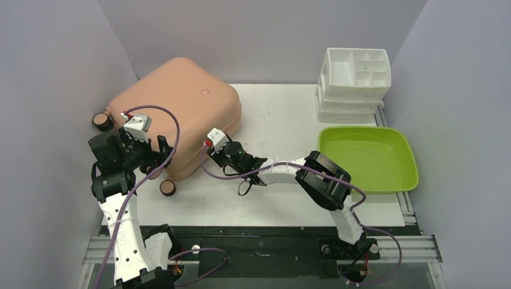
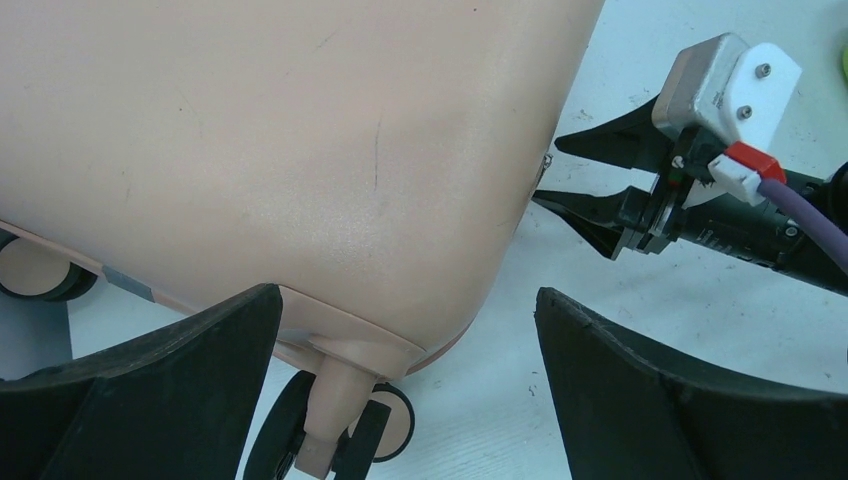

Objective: Open, take out, and arrange the luggage
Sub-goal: Unzip the luggage at the center of the board.

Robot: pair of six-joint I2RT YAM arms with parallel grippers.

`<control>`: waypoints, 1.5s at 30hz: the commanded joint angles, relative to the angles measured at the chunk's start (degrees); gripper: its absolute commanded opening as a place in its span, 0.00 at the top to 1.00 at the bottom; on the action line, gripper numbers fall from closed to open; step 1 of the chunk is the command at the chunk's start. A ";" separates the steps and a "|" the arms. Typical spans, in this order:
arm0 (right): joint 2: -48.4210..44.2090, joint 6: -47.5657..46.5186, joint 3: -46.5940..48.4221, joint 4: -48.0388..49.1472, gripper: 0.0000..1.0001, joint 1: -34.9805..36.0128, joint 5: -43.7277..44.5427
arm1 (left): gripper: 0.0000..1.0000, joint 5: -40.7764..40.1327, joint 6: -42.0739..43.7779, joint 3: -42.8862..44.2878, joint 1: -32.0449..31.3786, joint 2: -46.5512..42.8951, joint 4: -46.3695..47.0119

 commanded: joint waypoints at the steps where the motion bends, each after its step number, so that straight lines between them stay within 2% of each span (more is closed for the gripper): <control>1: -3.23 1.27 1.59 -0.35 0.55 1.62 -3.41 | 0.04 1.91 0.88 2.34 0.44 -0.75 -0.65; 9: -4.34 2.59 2.32 -1.91 0.55 2.18 -4.36 | 0.04 2.22 1.29 1.72 0.44 -0.95 -0.66; 18: -0.76 3.69 8.96 -3.67 0.57 4.06 10.27 | 0.04 2.91 0.85 2.01 0.44 -0.37 -0.39; 27: 2.72 3.91 14.99 -7.73 0.58 4.54 12.43 | 0.04 3.01 1.20 1.06 0.46 -0.94 -0.51; 40: 4.18 2.38 14.47 -11.77 0.62 4.93 17.20 | 0.04 3.40 2.03 1.44 0.44 -1.54 -2.13; 45: 3.68 2.65 12.70 -11.60 0.62 4.57 17.79 | 0.04 3.89 3.43 3.83 0.44 -2.24 -6.59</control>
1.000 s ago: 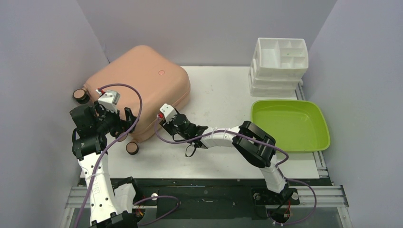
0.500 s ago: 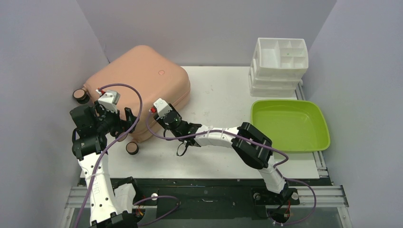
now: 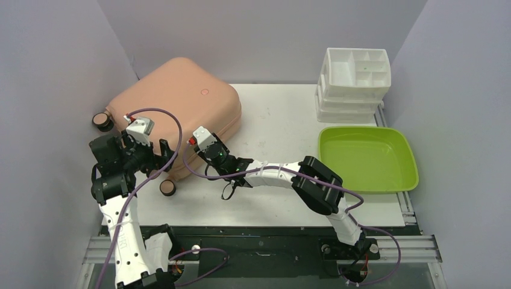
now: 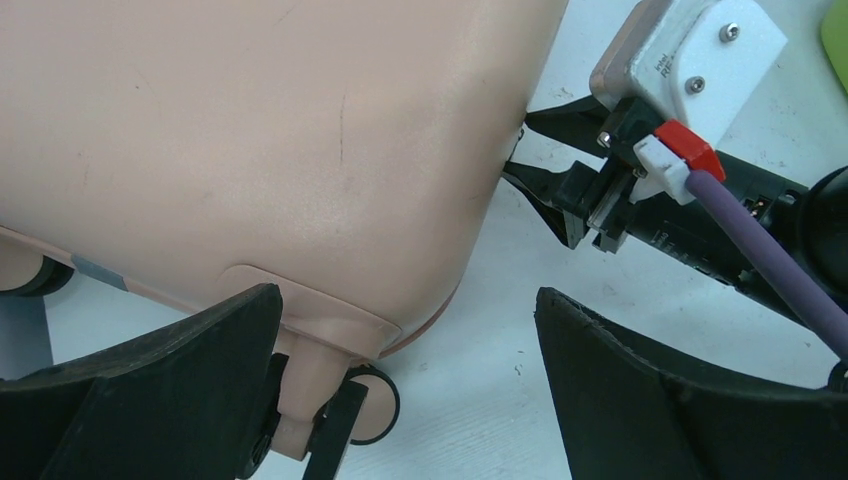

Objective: Open, take out, and arrange the luggage
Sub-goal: Unzip the luggage at the center of the board.

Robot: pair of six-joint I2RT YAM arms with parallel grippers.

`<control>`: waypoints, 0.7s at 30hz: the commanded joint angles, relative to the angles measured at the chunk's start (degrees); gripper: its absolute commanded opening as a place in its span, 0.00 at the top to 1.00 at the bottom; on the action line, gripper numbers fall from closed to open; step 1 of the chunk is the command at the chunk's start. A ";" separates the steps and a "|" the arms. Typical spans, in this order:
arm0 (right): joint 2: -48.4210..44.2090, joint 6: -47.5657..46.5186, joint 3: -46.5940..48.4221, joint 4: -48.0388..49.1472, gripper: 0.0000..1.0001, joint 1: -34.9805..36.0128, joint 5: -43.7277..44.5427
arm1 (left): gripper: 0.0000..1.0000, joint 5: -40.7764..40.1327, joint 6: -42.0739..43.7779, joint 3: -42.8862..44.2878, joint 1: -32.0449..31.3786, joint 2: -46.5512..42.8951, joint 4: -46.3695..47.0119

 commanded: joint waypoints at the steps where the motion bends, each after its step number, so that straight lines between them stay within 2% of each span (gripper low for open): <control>1: 0.95 0.60 -0.79 1.13 0.62 -1.39 2.51 | 0.04 2.30 1.82 4.83 0.48 -1.67 -4.14; 14: 0.40 0.19 -3.63 4.90 0.64 -2.60 3.92 | 0.04 -3.59 3.29 9.84 0.52 -6.14 -14.97; 16: 0.49 -0.62 -3.66 5.79 0.68 -2.79 4.37 | 0.04 -4.51 4.05 9.65 0.54 -6.68 -15.93; 21: 0.18 -2.61 -4.27 7.54 0.88 -3.38 4.18 | 0.04 -6.34 5.72 9.05 0.53 -7.55 -17.91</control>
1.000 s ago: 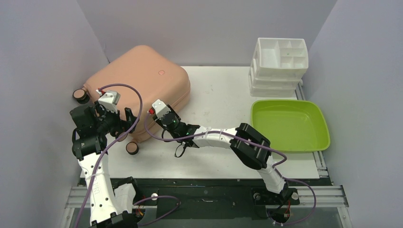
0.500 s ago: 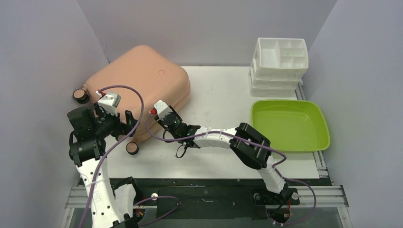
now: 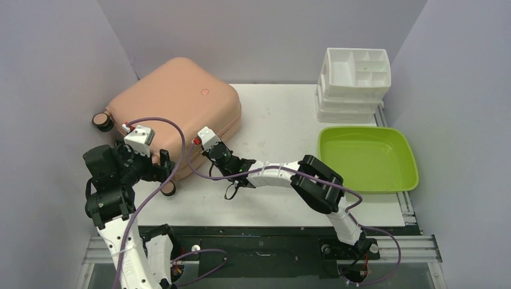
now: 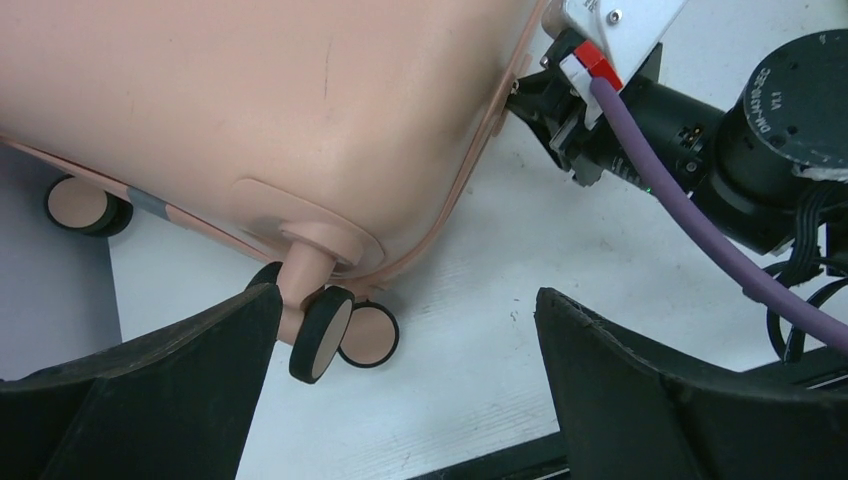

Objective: Open, take out, and arrange the luggage
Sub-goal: Unzip the luggage at the center of the board.

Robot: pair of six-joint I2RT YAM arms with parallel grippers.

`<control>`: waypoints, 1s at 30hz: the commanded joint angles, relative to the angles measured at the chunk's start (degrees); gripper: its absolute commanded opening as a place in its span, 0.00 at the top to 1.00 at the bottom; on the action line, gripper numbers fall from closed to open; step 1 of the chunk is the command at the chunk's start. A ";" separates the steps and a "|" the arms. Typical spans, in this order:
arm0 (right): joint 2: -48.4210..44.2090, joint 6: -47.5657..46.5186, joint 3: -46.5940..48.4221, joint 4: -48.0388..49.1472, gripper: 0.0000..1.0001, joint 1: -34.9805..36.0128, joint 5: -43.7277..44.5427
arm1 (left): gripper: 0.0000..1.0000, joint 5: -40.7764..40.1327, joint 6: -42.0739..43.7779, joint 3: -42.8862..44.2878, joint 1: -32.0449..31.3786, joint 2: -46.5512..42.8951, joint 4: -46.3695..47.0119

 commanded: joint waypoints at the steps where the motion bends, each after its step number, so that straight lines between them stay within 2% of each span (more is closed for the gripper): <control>1: 0.00 -2.67 -0.87 2.87 0.90 -2.50 3.52 | 0.04 -2.47 2.38 1.11 0.55 -0.87 -2.73; 6: -0.75 -3.55 -0.08 0.78 1.00 -2.86 2.16 | 0.04 -5.17 5.01 0.99 0.51 -1.21 -5.59; 12: -1.89 -2.93 1.36 -1.67 1.00 -4.94 -2.16 | 0.04 -10.14 7.61 -0.56 0.52 -2.70 -5.01; 18: -3.00 2.19 3.72 -6.11 1.00 -9.60 -7.59 | 0.04 -16.26 8.87 -2.12 0.55 -2.33 -2.47; 24: -4.64 6.39 4.96 -8.91 1.00 -13.55 -12.69 | 0.04 -16.79 9.93 -2.65 0.51 -1.37 -2.13; 30: -5.15 7.91 5.04 -9.90 1.00 -14.05 -16.33 | 0.04 -12.45 7.84 -3.85 0.50 -0.25 0.48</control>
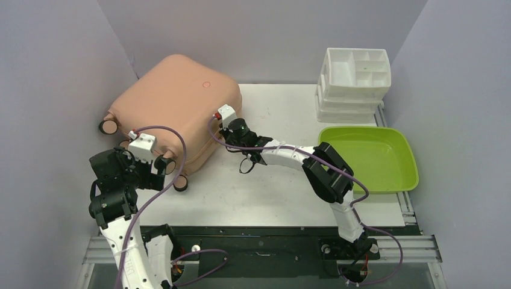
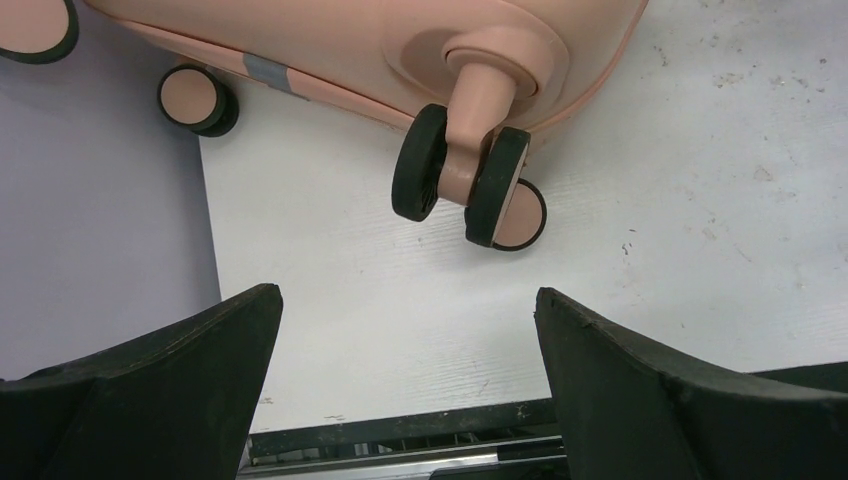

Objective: Open, take out, and arrange the luggage
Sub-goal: Unzip the luggage at the center of the board.

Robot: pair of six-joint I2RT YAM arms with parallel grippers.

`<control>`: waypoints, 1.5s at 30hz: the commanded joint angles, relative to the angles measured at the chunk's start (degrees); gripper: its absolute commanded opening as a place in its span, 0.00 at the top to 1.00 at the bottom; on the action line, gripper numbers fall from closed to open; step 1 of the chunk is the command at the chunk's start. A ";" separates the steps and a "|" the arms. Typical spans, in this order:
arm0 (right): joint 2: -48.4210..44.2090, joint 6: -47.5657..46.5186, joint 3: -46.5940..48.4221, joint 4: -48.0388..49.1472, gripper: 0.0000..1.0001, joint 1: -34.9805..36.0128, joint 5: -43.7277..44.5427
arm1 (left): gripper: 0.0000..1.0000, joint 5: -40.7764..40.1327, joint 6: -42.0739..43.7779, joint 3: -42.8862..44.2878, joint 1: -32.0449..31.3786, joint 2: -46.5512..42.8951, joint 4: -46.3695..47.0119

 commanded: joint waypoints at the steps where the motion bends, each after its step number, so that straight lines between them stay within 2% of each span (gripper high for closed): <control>1: -4.01 1.65 2.08 -1.33 1.00 -1.96 0.84 | 0.04 3.99 -1.41 0.22 0.46 1.65 4.90; 10: -3.88 1.98 2.41 -2.56 1.00 -2.01 -0.44 | 0.04 12.39 -6.05 -0.51 0.38 8.12 15.89; 18: -3.80 2.25 3.73 -4.00 1.00 -2.20 -2.24 | 0.01 14.85 -2.14 -2.25 -0.17 14.03 17.53; 26: -3.02 2.32 5.22 -5.47 1.00 -2.70 -4.05 | 0.15 16.29 1.05 -5.34 -0.27 16.38 18.26; 28: -2.63 2.34 5.68 -5.87 1.00 -2.76 -4.16 | 0.24 16.79 1.26 -5.49 -0.32 17.56 18.54; 31: -2.02 2.77 6.18 -6.17 1.00 -2.96 -4.53 | 0.48 17.59 1.44 -5.50 -0.27 19.15 18.68; 34: -1.29 2.96 6.91 -6.48 1.00 -3.20 -5.25 | 0.64 18.52 1.75 -5.78 -0.45 19.60 18.53; 38: -0.08 3.46 7.79 -6.75 1.00 -4.31 -5.12 | 0.94 17.83 2.50 -6.45 -0.51 19.37 17.79; 40: 0.45 4.06 8.22 -6.97 1.00 -5.26 -4.65 | 1.00 16.80 3.15 -7.04 -0.49 19.11 17.34; 45: 1.23 6.02 9.18 -7.60 1.00 -7.67 -4.17 | 1.00 11.19 4.47 -8.16 -0.29 18.31 15.28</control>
